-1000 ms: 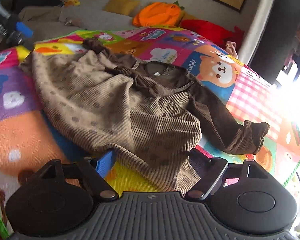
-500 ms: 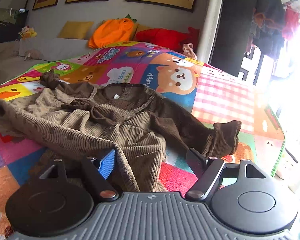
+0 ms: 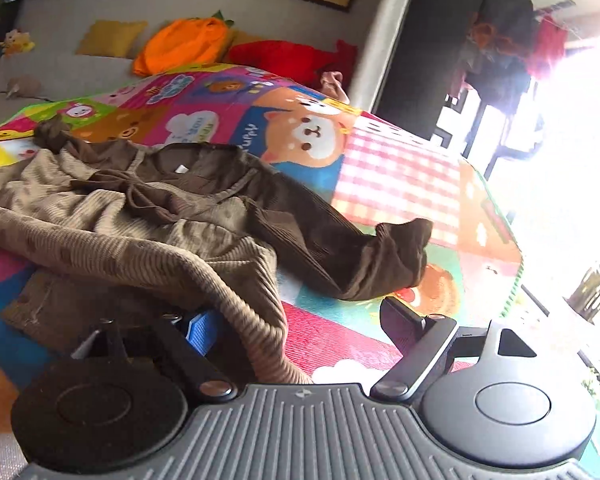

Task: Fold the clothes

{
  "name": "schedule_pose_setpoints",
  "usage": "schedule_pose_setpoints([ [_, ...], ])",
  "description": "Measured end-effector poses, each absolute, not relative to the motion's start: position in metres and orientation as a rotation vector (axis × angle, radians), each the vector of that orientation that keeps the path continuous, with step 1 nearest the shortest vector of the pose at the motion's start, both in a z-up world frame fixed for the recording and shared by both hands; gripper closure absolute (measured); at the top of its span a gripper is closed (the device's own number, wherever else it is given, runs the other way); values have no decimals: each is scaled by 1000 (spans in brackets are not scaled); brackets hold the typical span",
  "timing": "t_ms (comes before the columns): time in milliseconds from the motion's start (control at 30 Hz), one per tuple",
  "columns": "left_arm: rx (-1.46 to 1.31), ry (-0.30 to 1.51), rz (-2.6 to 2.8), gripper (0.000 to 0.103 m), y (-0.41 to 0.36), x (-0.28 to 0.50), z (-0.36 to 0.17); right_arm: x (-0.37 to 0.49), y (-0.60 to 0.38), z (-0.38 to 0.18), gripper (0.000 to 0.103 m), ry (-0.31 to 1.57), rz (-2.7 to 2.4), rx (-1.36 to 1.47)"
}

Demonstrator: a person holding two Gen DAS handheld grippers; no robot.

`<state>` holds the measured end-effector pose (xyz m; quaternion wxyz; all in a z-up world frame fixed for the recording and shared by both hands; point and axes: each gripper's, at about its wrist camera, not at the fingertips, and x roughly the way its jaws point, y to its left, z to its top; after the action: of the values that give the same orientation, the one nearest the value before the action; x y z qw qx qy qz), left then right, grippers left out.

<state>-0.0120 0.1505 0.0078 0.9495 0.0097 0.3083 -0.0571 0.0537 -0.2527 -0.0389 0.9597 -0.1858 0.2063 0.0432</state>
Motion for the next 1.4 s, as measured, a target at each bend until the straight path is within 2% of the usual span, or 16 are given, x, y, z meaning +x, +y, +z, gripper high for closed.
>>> schedule_pose_setpoints([
  [100, 152, 660, -189, 0, 122, -14, -1, 62, -253, -50, 20, 472, 63, -447],
  [267, 304, 722, -20, 0, 111, 16, -24, 51, -251, -21, 20, 296, 40, -372],
  [433, 354, 636, 108, 0, 128, 21, -4, 45, -267, 32, 20, 107, -34, -265],
  [633, 487, 455, 268, 0, 143, 6, 41, 39, -273, 38, 20, 91, -50, -313],
  [800, 360, 337, 375, 0, 174, -25, 92, 22, -281, 30, 20, 130, -39, -307],
  [933, 197, 402, 193, 0, 184, -39, 91, 13, -287, 18, 20, 179, -26, -317],
  [1200, 219, 605, -176, 0, 97, -20, 17, 30, -286, 17, 20, 195, -13, -256],
  [1400, 369, 447, -309, 0, -9, -4, 25, 51, -275, 35, 20, 161, -6, -245],
])
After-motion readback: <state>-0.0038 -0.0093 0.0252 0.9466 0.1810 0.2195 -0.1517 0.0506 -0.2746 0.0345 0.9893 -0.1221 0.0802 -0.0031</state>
